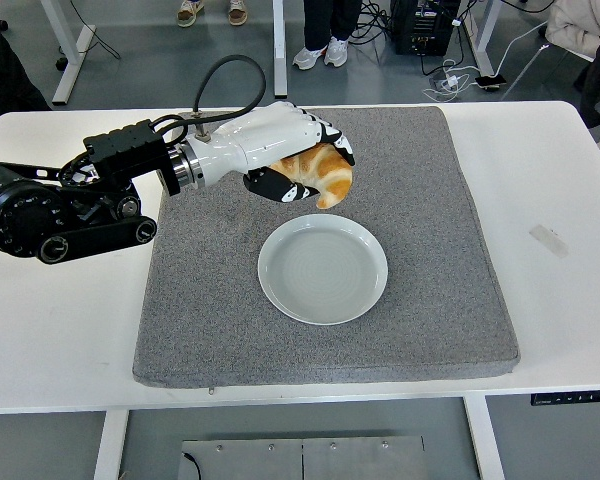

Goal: Place the bread on the plate

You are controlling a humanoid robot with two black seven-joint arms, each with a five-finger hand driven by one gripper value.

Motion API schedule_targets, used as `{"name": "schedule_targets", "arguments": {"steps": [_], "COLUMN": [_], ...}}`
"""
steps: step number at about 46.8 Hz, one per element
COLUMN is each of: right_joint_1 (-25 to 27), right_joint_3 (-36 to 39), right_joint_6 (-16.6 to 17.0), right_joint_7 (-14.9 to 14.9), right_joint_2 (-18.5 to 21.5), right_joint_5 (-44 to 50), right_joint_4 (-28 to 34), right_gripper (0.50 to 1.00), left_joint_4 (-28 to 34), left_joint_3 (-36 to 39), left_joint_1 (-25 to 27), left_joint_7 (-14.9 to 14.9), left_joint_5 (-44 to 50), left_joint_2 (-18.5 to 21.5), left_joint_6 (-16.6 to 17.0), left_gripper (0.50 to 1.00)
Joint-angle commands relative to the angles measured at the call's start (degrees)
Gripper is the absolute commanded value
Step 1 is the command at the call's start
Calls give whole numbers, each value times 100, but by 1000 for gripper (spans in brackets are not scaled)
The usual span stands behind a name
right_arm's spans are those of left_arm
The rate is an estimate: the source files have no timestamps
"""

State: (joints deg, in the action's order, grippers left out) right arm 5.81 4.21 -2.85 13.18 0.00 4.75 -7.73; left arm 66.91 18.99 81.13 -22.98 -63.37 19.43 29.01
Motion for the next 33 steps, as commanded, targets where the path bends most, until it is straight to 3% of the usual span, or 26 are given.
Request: {"name": "schedule_targets", "arguments": {"steps": [1,33], "right_joint_1": [0,0], "right_joint_3": [1,1], "right_joint_6": [3,3], "right_joint_7": [0,0], "right_joint_2": [0,0], "right_joint_5": [0,0], "right_joint_4": [0,0], "right_gripper": [1000,1000], "left_joint_4": [-28,-907], "left_joint_3": [9,26], "left_joint_1": [-88,-1029], "left_joint_7": [5,92], "left_joint_5": [-9,-430], "left_joint_2": [-106,-835], "left_joint_6": [8,175], "left_gripper": [500,500]}}
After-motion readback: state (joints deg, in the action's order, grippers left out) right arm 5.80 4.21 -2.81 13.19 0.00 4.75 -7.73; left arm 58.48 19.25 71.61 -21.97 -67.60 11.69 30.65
